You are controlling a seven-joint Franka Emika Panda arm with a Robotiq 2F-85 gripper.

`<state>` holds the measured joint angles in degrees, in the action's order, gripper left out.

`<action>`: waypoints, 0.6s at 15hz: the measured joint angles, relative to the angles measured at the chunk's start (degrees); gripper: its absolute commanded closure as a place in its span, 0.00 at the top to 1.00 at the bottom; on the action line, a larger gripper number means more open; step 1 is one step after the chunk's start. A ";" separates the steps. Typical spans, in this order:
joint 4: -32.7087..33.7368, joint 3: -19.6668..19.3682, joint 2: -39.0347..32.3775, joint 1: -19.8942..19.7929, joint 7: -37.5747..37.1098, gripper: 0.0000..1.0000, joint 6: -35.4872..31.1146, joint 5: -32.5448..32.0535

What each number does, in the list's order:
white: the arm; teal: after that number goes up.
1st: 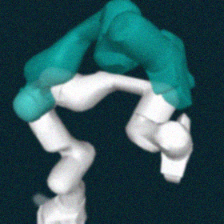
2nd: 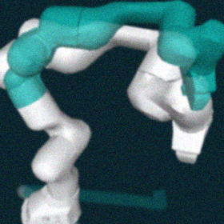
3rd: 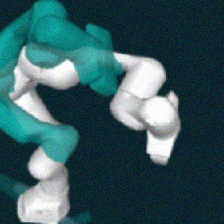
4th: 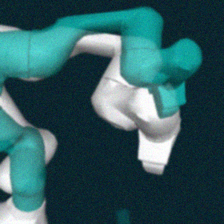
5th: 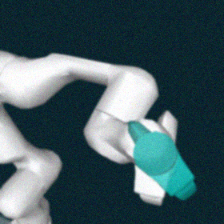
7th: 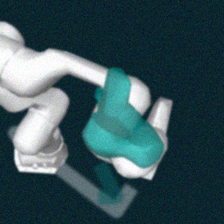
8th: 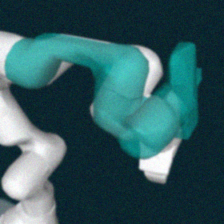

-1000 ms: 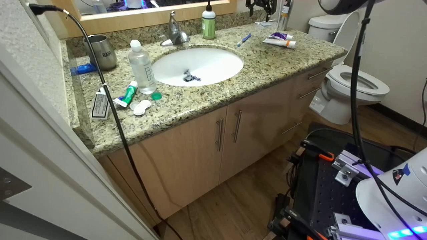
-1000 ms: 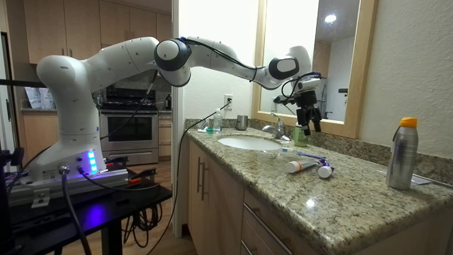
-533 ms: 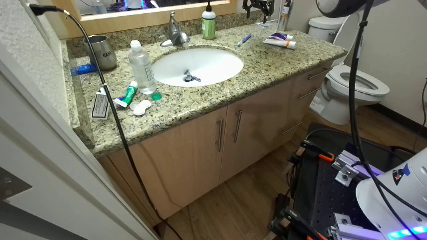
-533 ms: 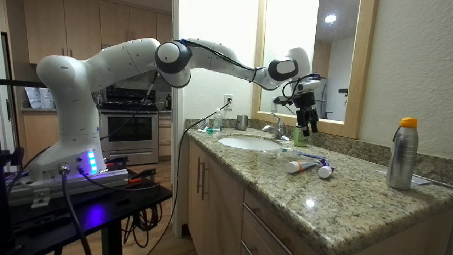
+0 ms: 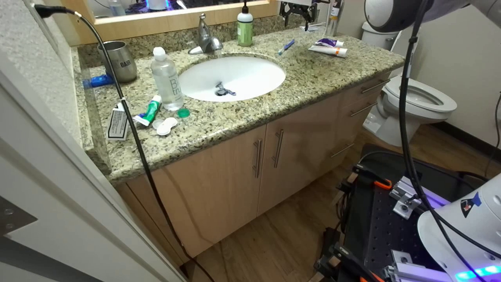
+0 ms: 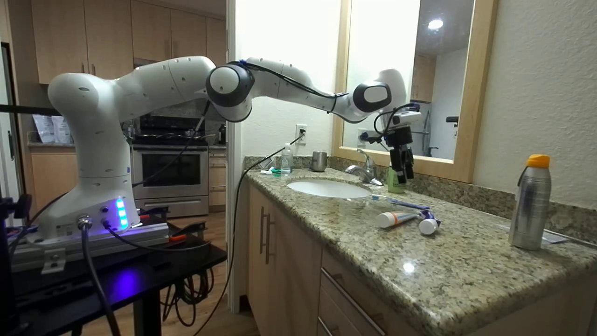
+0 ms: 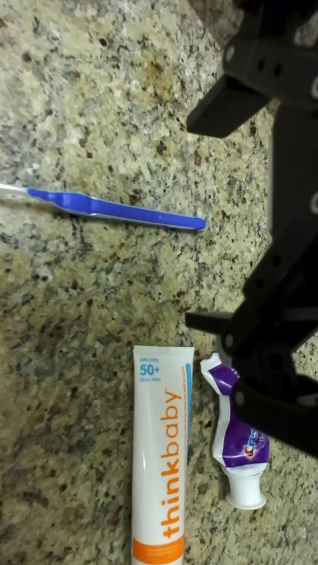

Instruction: Move the faucet handle upwards and pick up the toothbrush and wash it

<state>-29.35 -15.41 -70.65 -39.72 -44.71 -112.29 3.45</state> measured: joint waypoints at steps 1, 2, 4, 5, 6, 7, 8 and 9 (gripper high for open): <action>0.89 -0.02 -1.06 0.03 -1.12 1.00 -0.03 -0.48; 1.72 -0.06 -1.90 0.04 -1.73 1.00 -0.06 -0.74; 2.44 -0.16 -2.56 0.04 -2.08 1.00 -0.07 -0.83; 3.04 -0.17 -2.75 0.00 -2.34 1.00 -0.07 -1.16; 4.10 -0.24 -3.19 -0.03 -2.77 1.00 -0.26 -1.98; 5.15 -0.39 -3.82 -0.01 -3.82 1.00 -0.85 -3.10; 6.14 -0.77 -4.62 0.01 -5.46 1.00 -2.06 -4.39; 6.92 -1.30 -5.66 0.03 -7.38 1.00 -2.97 -5.77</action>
<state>-22.43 -16.71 -76.31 -39.70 -52.09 -115.26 -2.32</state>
